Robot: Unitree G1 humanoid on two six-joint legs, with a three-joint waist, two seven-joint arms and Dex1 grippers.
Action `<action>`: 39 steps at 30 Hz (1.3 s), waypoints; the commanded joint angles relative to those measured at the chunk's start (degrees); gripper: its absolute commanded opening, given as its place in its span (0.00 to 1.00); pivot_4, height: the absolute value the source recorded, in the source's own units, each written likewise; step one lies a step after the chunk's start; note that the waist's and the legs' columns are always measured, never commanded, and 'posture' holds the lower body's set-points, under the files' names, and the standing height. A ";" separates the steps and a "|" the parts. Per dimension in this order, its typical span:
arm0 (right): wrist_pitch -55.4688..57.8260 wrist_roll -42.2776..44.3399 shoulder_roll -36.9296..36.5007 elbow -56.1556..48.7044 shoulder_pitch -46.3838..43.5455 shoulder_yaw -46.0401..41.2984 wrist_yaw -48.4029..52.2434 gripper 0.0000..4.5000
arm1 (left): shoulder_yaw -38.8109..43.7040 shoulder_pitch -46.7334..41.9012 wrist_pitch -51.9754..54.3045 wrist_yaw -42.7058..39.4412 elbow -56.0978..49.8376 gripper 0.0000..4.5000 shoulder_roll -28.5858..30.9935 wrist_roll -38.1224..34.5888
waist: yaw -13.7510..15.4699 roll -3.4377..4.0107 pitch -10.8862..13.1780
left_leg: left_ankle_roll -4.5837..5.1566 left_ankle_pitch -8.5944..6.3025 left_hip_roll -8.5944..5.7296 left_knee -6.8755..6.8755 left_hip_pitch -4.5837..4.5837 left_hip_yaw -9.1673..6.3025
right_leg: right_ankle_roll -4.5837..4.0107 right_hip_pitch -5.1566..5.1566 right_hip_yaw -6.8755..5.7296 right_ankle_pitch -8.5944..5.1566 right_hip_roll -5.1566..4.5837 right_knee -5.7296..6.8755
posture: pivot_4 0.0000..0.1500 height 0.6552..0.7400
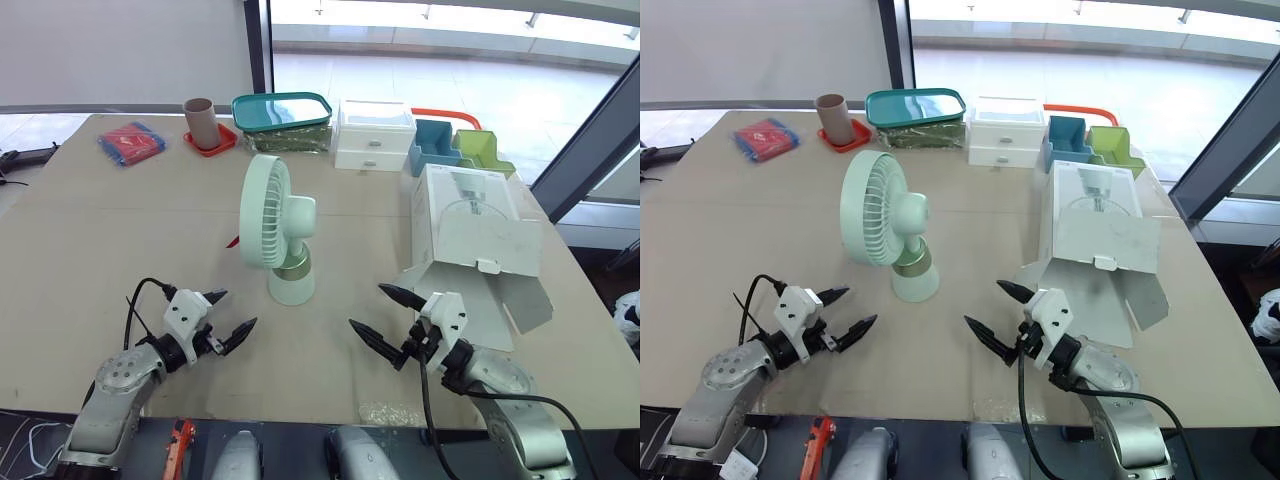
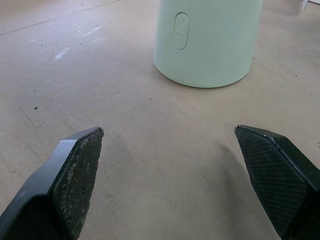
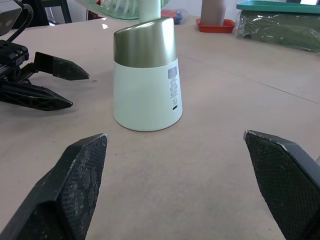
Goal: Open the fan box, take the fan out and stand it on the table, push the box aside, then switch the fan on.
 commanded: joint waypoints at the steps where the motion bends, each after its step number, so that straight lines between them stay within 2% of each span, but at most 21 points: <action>1: -1.11 0.65 -0.21 -0.54 0.11 -0.50 -0.26 1.00 | 0.37 -0.02 -1.31 0.00 -1.63 0.99 0.17 0.02 | 0.00 0.00 0.00 | 0.00 0.00 0.00 0.00 0.00 0.00 | 0.00 0.00 0.00 0.00 0.00 0.00 | 1.00 1.00; 12: -1.13 0.67 -0.23 -0.53 0.11 -0.49 -0.27 1.00 | 0.38 -0.02 -1.31 -0.01 -1.63 0.99 0.15 0.04 | 0.00 0.00 0.00 | 0.00 0.00 0.00 0.00 0.00 0.00 | 0.00 0.00 0.00 0.00 0.00 0.00 | 1.00 1.00; 16: -5.12 -3.00 2.61 3.55 0.74 1.27 -3.06 1.00 | 0.12 -0.97 0.96 -1.06 -1.76 0.99 -0.19 -2.07 | 0.01 -0.01 -0.01 | 0.00 0.00 0.00 0.00 0.00 -0.01 | 0.00 0.01 -0.02 0.00 0.00 0.00 | 1.00 1.00; 22: -6.55 -3.79 3.33 4.26 0.82 1.50 -4.67 1.00 | 0.21 -0.60 1.71 -0.55 -2.39 0.99 -0.63 -2.23 | 0.00 -0.01 -0.01 | 0.00 0.00 0.00 0.00 0.01 0.03 | -0.01 0.00 0.02 0.00 -0.01 0.00 | 1.00 1.00; 39: -6.20 -3.57 2.60 3.63 1.47 1.04 -6.28 1.00 | -0.33 -0.32 3.40 2.43 -3.38 0.99 -2.82 -2.08 | 0.00 -0.01 -0.01 | 0.00 0.00 0.00 0.00 0.01 0.02 | -0.01 0.01 0.03 0.01 0.00 0.00 | 1.00 1.00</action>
